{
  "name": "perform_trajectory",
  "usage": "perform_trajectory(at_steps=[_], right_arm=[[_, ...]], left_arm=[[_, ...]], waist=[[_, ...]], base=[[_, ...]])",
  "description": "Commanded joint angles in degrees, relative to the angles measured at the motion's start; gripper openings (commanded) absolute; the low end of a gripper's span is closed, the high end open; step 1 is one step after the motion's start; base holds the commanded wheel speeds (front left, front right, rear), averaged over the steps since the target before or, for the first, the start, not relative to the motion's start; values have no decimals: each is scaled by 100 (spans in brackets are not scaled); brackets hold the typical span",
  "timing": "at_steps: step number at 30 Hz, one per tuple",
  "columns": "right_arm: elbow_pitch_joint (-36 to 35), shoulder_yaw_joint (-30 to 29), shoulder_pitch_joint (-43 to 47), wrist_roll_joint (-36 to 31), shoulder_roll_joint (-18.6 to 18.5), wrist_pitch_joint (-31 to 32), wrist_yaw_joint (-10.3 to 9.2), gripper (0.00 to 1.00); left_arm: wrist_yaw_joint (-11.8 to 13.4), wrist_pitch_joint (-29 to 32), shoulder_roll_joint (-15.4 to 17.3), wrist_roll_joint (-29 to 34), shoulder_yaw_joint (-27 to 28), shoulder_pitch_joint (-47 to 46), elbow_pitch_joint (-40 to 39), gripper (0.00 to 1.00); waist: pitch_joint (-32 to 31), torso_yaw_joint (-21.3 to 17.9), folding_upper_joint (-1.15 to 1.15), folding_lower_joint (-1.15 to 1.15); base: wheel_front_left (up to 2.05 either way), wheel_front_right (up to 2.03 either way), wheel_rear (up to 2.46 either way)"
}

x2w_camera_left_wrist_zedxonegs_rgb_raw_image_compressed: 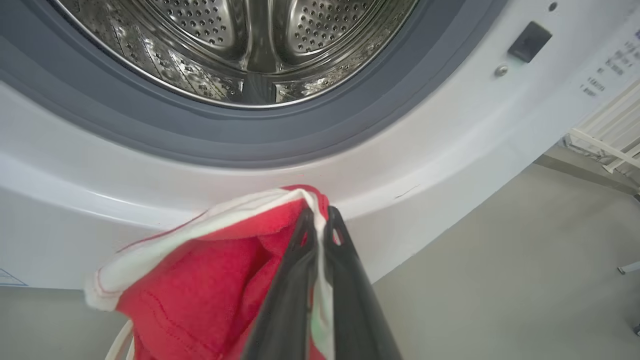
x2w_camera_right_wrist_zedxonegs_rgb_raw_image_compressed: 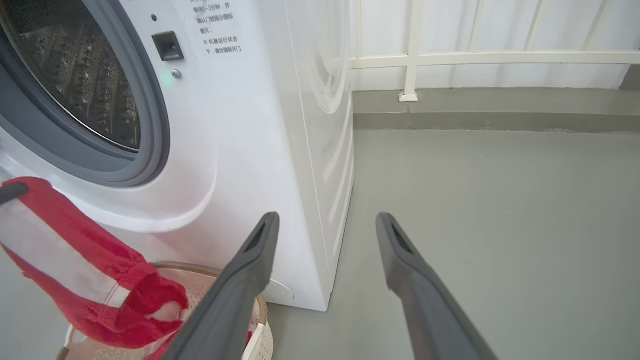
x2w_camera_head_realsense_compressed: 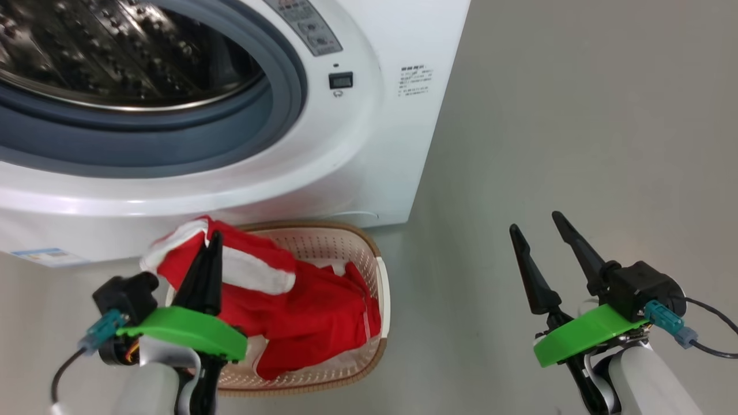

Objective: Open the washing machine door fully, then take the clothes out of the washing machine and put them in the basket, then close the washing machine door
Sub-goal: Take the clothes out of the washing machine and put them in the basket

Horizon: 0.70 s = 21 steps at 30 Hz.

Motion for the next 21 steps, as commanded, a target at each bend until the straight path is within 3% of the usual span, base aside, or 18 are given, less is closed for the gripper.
perform_trajectory(at_steps=[1,10,21], right_arm=[[-120,101,-134,-22,-34,-36,28,100],[-61,-130,-435,-131,72,-36,28,100],[-86,-90,-830,28,111,-36,28,100]], left_arm=[[-70,-81,69,-5,121,-250,178,0],[-152,-73,9,-334,-38,-1139,1731,0],[-179,468,85,-770,-406,-1963,3388,0]], waist=[[201,-66,0,0],[809,-195,0,0],[1411,-391,0,0]], base=[[0,0,0],[0,0,0],[0,0,0]])
